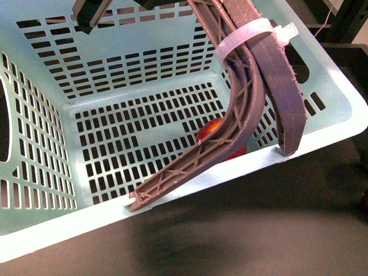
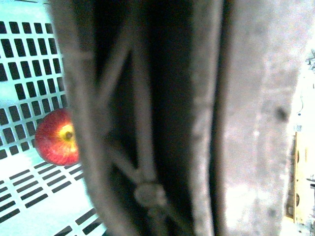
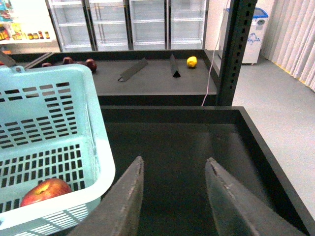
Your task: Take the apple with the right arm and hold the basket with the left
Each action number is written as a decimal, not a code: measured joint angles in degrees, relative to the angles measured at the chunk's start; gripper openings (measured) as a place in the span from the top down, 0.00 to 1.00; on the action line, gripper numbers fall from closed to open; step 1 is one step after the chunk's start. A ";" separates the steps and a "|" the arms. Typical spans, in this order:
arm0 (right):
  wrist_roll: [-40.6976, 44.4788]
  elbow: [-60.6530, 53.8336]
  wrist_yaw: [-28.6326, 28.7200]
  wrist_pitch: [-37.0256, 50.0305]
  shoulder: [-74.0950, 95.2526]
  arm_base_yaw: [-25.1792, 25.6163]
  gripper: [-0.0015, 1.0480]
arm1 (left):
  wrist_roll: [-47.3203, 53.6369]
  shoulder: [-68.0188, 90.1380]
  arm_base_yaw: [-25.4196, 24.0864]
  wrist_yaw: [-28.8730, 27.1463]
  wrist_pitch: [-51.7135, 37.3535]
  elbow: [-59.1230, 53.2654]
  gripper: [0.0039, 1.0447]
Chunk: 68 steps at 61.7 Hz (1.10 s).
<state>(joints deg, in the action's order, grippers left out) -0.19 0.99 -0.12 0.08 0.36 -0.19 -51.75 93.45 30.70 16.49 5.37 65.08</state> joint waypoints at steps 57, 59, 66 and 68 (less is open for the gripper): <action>0.00 0.00 -0.02 0.00 -0.02 0.00 0.08 | -35.21 -2.23 -13.77 -32.68 -12.72 -8.13 0.87; 0.00 0.00 -0.02 0.00 -0.02 0.00 0.08 | -35.45 -1.44 -14.91 -32.41 -12.46 -8.41 0.87; 0.00 0.00 0.00 0.00 -0.04 0.00 0.08 | -36.68 0.59 -18.19 -31.23 -12.48 -9.64 0.87; 0.00 0.00 0.00 0.00 -0.02 0.00 0.08 | -37.31 1.27 -19.17 -30.84 -12.48 -10.05 0.87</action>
<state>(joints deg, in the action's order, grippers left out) -0.19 0.99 -0.12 0.08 0.34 -0.19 -89.06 94.72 11.53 -14.35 -7.11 55.02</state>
